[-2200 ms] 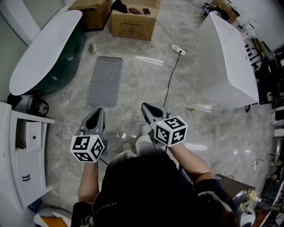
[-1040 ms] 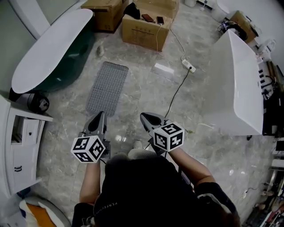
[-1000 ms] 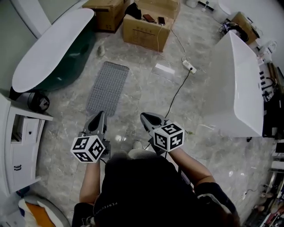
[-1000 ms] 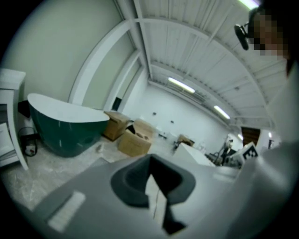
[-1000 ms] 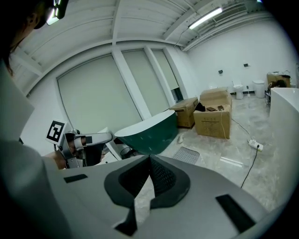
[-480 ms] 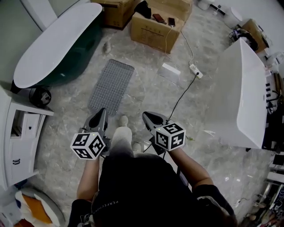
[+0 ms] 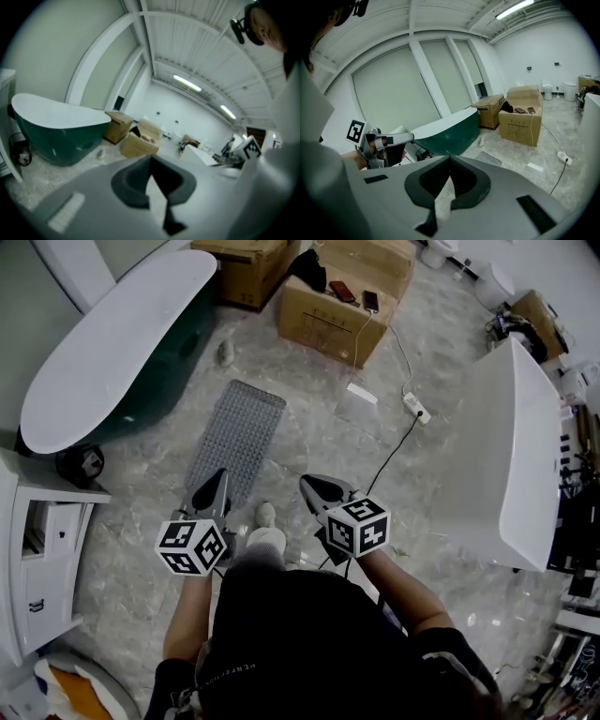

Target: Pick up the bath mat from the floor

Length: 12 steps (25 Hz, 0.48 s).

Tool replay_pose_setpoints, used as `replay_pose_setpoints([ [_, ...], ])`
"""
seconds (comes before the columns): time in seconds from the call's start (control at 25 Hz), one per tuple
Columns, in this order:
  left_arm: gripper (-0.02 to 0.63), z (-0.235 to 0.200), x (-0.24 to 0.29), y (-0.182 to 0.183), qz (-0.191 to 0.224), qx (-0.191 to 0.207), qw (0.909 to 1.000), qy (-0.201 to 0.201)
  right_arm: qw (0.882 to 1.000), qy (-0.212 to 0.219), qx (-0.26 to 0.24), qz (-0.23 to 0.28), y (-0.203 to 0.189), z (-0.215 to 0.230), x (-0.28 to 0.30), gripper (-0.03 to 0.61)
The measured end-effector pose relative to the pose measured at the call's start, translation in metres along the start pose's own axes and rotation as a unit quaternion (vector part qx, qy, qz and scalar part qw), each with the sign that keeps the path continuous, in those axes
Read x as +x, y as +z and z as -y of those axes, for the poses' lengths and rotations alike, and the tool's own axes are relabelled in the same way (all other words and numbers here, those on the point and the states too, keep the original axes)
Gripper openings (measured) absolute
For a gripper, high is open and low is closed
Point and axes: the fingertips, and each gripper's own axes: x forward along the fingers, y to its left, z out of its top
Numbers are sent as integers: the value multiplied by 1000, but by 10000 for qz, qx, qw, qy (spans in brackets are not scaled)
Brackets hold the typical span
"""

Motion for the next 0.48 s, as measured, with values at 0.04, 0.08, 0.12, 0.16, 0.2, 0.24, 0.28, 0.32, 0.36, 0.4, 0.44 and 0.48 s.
replay_pose_setpoints([
  [0.04, 5, -5, 7, 4, -30, -5, 10000, -1, 10000, 11, 4, -14, 6, 2, 7, -2],
  [0.08, 5, -11, 13, 8, -54, -14, 10000, 0, 10000, 29, -9, -39, 12, 4, 15, -2],
  [0.12, 4, -18, 19, 12, -74, -26, 10000, 1, 10000, 46, -30, -78, 17, 6, 24, -2],
  [0.16, 5, -24, 24, 16, -92, -43, 9999, -6, 9999, 63, -43, -127, 21, 7, 32, -2],
  [0.2, 5, -29, 29, 20, -110, -65, 9999, -32, 9998, 83, -44, -178, 25, 9, 41, -2],
  [0.24, 5, -33, 34, 23, -130, -85, 9998, -78, 9997, 110, -44, -224, 28, 9, 50, -2],
  [0.28, 5, -36, 38, 25, -159, -89, 9997, -132, 9996, 141, -54, -259, 32, 9, 59, -2],
  [0.32, 5, -40, 42, 26, -196, -70, 9996, -175, 9994, 168, -73, -279, 36, 8, 68, -2],
  [0.36, 5, -44, 47, 28, -236, -41, 9995, -193, 9994, 190, -90, -288, 40, 8, 75, -2],
  [0.4, 5, -49, 52, 29, -271, -21, 9995, -188, 9993, 208, -98, -292, 45, 9, 82, -2],
  [0.44, 5, -53, 56, 31, -297, -27, 9994, -173, 9992, 226, -101, -305, 49, 10, 88, -2],
  [0.48, 5, -56, 60, 33, -310, -52, 9994, -160, 9991, 244, -107, -333, 53, 11, 93, -2],
])
